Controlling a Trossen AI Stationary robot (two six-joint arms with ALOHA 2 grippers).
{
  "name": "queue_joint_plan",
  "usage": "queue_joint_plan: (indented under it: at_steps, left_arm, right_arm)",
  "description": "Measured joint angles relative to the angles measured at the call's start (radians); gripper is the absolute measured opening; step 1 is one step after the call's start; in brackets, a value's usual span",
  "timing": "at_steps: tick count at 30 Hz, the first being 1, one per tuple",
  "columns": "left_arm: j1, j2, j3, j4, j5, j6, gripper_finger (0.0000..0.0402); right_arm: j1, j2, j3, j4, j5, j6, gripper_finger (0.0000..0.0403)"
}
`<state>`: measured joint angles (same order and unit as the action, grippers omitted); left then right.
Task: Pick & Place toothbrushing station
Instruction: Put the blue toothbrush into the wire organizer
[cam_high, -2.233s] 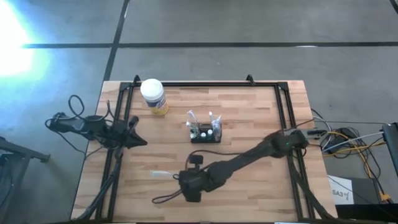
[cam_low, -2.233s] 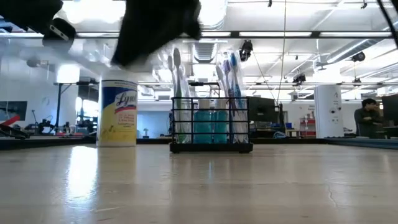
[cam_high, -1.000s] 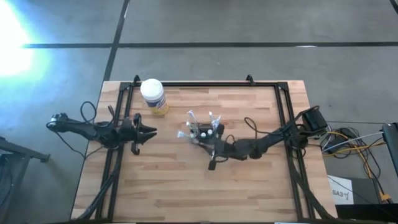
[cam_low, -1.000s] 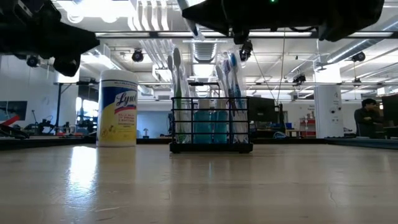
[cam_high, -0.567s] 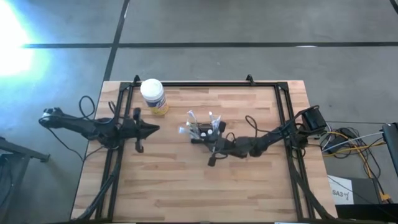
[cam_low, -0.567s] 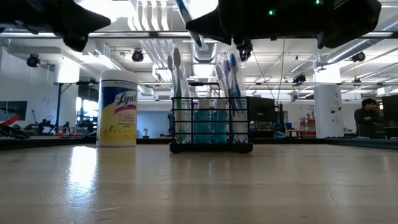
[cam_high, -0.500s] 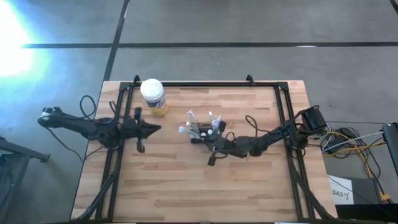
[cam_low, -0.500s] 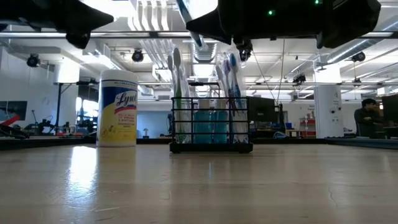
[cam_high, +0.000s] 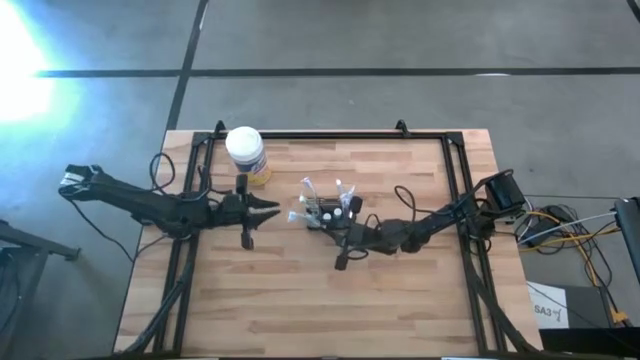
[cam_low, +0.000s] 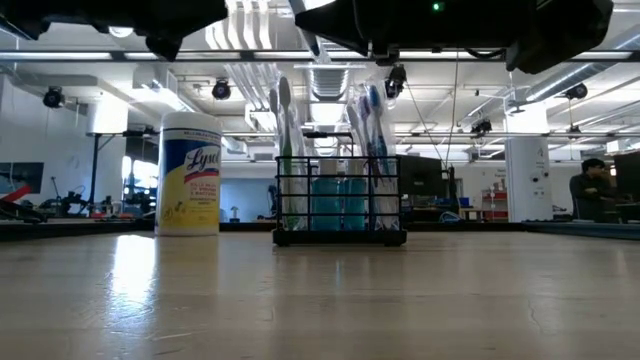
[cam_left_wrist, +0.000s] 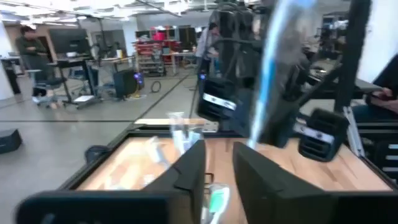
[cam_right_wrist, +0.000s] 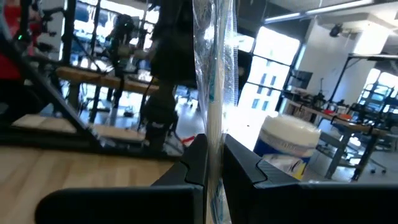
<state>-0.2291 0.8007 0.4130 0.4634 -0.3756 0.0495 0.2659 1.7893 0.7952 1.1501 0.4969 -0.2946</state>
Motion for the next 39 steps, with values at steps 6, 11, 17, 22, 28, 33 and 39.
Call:
queue_joint_plan:
  at_steps: [6, 11, 17, 22, 28, 33, 39]
  left_arm:
    - [0.000, 0.074, 0.011, 0.188, 0.043, -0.028, 0.0163]
    - [0.003, 0.129, 0.009, 0.299, 0.084, -0.022, 0.0211]
    - [0.012, 0.188, 0.036, 0.318, 0.173, -0.013, 0.0218]
    - [0.012, 0.265, 0.118, 0.268, 0.202, 0.001, 0.0216]
    - [0.012, 0.324, 0.186, 0.254, 0.201, 0.025, 0.0215]
    - [0.012, 0.332, 0.197, 0.253, 0.200, 0.027, 0.0203]
    - [0.012, 0.329, 0.194, 0.252, 0.201, 0.045, 0.0133]
  right_arm:
    - [0.001, 0.000, 0.029, 0.000, -0.004, -0.026, 0.0020]
    - [-0.004, 0.000, 0.030, -0.002, -0.103, -0.030, 0.0020]
    - [-0.009, 0.000, 0.029, -0.017, -0.106, -0.024, 0.0021]
    - [-0.026, 0.000, 0.030, -0.043, -0.105, 0.032, 0.0021]
    - [-0.026, 0.000, 0.029, -0.047, -0.105, 0.033, 0.0021]
    - [-0.027, 0.000, 0.029, -0.047, -0.105, 0.033, 0.0021]
    - [-0.026, 0.000, 0.029, -0.046, -0.105, 0.033, 0.0021]
